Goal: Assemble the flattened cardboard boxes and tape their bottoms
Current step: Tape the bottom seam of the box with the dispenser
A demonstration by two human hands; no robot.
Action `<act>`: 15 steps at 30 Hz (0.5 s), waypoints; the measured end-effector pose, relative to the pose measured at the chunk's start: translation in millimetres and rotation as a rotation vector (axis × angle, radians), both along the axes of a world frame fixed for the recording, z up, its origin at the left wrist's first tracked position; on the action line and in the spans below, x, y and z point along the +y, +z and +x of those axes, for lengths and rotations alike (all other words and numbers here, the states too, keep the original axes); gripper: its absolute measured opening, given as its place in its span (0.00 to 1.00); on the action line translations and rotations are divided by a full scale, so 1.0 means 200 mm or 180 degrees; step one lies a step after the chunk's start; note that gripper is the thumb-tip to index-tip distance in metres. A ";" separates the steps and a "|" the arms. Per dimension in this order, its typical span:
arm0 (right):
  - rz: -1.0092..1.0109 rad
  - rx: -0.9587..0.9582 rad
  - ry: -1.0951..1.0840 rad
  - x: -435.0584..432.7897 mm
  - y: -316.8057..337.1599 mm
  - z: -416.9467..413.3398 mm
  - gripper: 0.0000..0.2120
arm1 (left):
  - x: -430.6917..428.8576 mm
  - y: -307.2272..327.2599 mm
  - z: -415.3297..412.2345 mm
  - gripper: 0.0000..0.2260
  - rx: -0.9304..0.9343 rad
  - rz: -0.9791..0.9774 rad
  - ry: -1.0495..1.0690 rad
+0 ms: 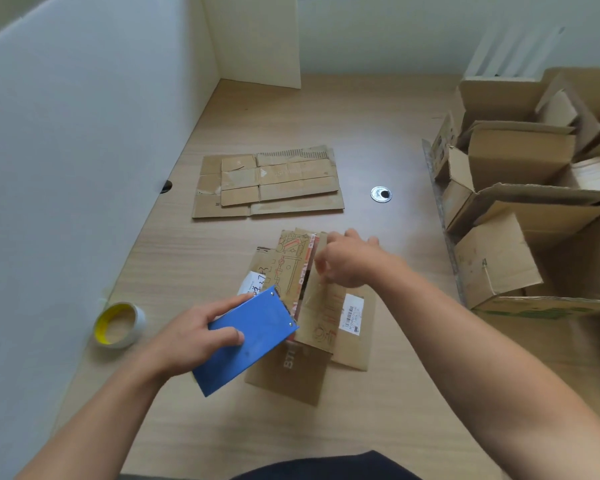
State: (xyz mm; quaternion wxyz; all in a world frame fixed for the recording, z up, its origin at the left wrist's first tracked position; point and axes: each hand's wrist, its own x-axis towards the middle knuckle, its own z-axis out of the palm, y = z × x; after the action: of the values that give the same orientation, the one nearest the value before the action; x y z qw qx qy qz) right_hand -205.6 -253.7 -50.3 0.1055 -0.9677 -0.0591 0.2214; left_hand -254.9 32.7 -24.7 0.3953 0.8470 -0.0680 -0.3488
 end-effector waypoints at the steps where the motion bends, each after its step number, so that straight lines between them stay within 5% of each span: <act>1: 0.0065 0.0021 0.0022 -0.01 0.00 0.04 0.05 | 0.00 0.00 0.00 0.25 0.0032 -0.0079 0.0095; 15: 0.1964 0.0105 -0.0416 -0.15 -0.10 0.12 0.06 | 0.04 -0.06 -0.05 0.26 0.0211 -0.0873 0.0846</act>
State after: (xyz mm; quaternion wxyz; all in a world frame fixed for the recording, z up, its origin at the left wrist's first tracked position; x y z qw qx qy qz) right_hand -181.1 -282.8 -69.6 0.4092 -0.8880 -0.0594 0.2014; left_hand -265.9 39.8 -36.9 0.5517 0.7747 0.0106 -0.3088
